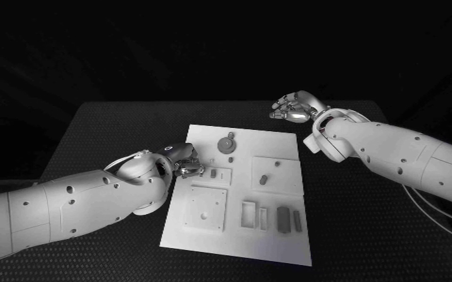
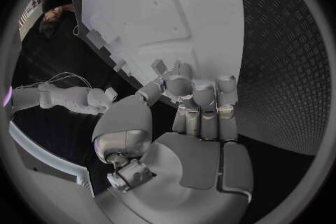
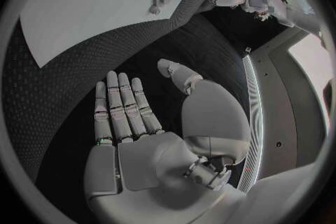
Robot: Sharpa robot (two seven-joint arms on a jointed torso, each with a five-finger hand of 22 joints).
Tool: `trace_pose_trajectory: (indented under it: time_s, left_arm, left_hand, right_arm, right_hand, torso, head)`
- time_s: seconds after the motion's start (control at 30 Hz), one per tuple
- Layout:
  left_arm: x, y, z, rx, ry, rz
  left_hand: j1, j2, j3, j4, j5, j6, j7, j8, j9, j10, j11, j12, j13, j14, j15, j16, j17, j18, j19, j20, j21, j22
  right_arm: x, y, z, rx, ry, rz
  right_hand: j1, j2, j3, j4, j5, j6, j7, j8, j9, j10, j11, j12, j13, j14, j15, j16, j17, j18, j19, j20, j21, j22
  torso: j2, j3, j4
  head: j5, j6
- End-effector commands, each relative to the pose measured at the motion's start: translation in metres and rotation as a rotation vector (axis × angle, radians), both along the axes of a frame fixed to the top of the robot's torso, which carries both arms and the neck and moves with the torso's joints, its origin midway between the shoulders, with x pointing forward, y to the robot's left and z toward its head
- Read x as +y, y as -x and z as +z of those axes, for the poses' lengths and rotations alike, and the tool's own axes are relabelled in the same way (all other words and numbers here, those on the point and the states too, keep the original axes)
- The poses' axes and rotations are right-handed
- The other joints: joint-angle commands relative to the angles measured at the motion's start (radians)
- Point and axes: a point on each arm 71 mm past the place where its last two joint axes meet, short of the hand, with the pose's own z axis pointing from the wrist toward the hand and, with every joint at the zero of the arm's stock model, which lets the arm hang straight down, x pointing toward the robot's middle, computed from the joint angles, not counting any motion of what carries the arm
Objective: Assemble the parts on the task board
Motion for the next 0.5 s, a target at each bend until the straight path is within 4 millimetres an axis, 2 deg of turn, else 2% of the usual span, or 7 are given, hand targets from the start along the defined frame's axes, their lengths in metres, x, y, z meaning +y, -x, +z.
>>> trace_pose_trajectory:
  time_s: [0.03,0.5]
  left_arm:
    - [-0.0026,0.0008,-0.0008,0.006,-0.016,-0.026]
    - [-0.0033,0.0025,-0.0019,0.015,-0.054,-0.044]
  left_hand:
    - [0.012,0.005,0.009,0.007,-0.004,0.092,-0.089,0.005,0.0,-0.029,-0.034,0.002,-0.001,0.033,-0.042,-0.005,-0.001,0.012,0.003,-0.12,0.0,0.012]
    - [0.018,0.0,0.011,0.005,-0.007,0.092,-0.09,0.006,0.0,-0.028,-0.034,0.003,-0.003,0.033,-0.042,-0.004,-0.002,0.012,0.004,-0.121,0.0,0.013]
  right_arm:
    - [0.0016,0.0003,-0.0004,0.003,0.002,0.016]
    - [0.0013,0.0002,-0.0005,0.003,0.001,0.015]
  right_hand:
    - [-0.011,0.003,-0.007,-0.001,0.004,-0.007,0.031,0.004,-0.001,0.007,0.002,-0.005,0.0,-0.003,0.007,-0.005,-0.001,-0.016,-0.005,-0.003,-0.004,0.001]
    - [-0.012,0.003,-0.008,-0.001,0.006,-0.007,0.031,0.004,-0.001,0.007,0.002,-0.006,0.0,-0.003,0.007,-0.005,-0.001,-0.017,-0.004,-0.003,-0.005,0.003]
  torso:
    - [0.0,-0.0007,0.0007]
    - [0.0,-0.0011,0.0009]
  head:
    - [-0.001,-0.001]
    - [-0.002,-0.004]
